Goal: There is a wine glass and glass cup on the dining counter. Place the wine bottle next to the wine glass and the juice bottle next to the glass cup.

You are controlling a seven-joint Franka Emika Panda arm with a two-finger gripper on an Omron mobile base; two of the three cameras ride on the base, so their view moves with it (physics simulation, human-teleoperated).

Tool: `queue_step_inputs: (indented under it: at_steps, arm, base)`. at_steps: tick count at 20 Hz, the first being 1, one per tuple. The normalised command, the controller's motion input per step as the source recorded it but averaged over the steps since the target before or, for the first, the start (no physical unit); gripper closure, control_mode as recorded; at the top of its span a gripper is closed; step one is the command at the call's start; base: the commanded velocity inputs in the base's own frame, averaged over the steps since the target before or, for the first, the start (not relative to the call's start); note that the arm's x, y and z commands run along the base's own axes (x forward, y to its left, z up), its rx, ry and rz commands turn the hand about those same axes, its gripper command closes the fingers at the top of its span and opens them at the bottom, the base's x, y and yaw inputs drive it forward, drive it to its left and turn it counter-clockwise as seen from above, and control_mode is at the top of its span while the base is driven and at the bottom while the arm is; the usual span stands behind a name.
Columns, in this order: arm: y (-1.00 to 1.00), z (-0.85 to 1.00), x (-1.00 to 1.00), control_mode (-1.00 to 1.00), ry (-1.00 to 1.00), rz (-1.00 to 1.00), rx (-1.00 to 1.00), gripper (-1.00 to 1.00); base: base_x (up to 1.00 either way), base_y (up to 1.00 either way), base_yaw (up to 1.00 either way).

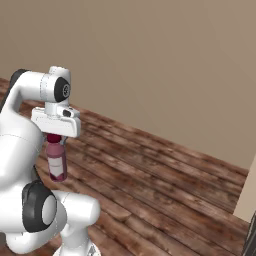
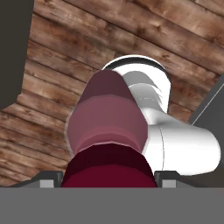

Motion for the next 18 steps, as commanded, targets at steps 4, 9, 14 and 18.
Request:
queue_step_inputs:
  at_steps: [4,9,14,18]
  arm:
    - [0.00,0.00,0.00,1.00,0.00,0.00,0.00,1.00]
    - [0.00,0.00,0.00,1.00,0.00,0.00,0.00,1.00]
    - [0.00,0.00,0.00,1.00,0.00,0.00,0.00,1.00]
    - [0.00,0.00,0.00,1.00,0.00,0.00,0.00,1.00]
  base:
    - [0.90,-0.08,0.10]
    - [0.90,-0.07,0.12]
    - [0.87,0.00,0.22]
    - [0.82,0.00,0.31]
